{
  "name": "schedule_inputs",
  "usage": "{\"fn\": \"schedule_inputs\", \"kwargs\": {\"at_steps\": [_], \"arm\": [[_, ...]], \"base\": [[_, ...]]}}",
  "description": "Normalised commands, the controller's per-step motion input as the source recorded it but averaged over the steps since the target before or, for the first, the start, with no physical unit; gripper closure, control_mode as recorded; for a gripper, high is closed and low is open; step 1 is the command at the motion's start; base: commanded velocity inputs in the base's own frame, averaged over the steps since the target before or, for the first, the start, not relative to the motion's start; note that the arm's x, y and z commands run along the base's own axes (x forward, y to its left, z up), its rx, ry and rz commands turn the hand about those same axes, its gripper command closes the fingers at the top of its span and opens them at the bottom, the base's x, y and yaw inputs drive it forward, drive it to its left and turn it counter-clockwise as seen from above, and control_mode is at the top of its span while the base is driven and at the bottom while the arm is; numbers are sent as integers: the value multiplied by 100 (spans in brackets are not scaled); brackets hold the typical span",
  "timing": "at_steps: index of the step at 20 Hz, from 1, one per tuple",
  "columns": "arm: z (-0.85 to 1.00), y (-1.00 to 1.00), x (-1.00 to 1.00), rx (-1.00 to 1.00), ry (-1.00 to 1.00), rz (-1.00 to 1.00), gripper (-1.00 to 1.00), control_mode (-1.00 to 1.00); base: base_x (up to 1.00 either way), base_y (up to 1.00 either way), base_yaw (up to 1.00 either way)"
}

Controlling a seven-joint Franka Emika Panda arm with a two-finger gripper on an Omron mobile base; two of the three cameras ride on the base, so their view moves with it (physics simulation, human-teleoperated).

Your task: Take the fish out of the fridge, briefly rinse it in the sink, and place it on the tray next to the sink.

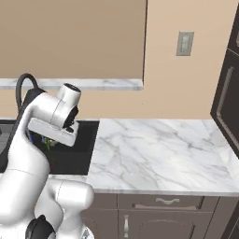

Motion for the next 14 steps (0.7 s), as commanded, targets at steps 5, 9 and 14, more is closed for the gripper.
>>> {"fn": "schedule_inputs", "kwargs": {"at_steps": [5, 9, 14], "arm": [[-50, 24, 0, 28, 0, 5, 100, -100], [-46, 34, 22, 35, 3, 11, 100, -100], [-8, 53, 83, 21, 5, 5, 100, -100]], "base": [[0, 0, 0], [0, 0, 0], [0, 0, 0]]}}
